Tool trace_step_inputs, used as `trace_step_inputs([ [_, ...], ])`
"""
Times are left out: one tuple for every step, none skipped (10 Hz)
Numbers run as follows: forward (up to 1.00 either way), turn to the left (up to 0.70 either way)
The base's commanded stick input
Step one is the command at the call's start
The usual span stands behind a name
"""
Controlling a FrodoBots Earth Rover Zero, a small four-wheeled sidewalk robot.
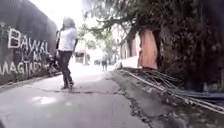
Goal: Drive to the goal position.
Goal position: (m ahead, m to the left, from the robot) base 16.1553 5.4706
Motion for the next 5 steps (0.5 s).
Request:
trace_step_inputs([
  [1.00,0.00],
  [1.00,0.08],
  [1.00,0.25],
  [1.00,0.19],
  [1.00,0.00],
])
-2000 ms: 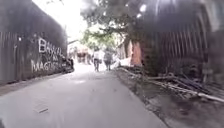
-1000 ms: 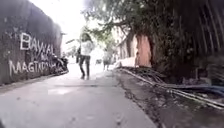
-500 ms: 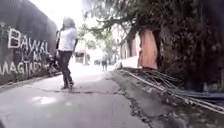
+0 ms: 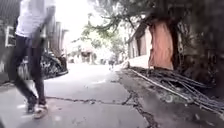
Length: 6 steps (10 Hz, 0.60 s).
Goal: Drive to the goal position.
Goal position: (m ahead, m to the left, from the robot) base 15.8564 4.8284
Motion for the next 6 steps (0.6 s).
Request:
trace_step_inputs([
  [1.00,0.00],
  [1.00,0.00],
  [1.00,0.00],
  [1.00,0.00],
  [1.00,0.00],
  [1.00,0.00],
])
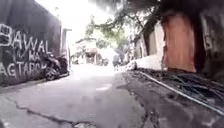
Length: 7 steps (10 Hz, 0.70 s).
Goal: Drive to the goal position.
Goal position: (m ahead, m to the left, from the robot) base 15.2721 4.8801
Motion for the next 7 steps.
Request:
trace_step_inputs([
  [1.00,0.00],
  [1.00,0.00],
  [1.00,0.00],
  [1.00,0.00],
  [1.00,0.00],
  [1.00,0.00],
  [1.00,0.00],
])
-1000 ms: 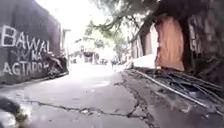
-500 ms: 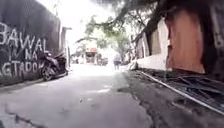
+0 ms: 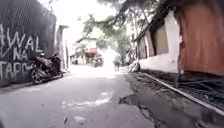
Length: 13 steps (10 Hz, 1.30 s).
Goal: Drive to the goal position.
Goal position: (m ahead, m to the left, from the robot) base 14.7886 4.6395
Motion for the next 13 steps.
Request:
trace_step_inputs([
  [1.00,0.00],
  [1.00,0.00],
  [1.00,0.00],
  [1.00,0.00],
  [1.00,0.00],
  [1.00,0.00],
  [1.00,0.00],
  [1.00,0.00],
  [1.00,0.00],
  [1.00,0.00],
  [1.00,0.00],
  [1.00,0.00],
  [1.00,0.00],
])
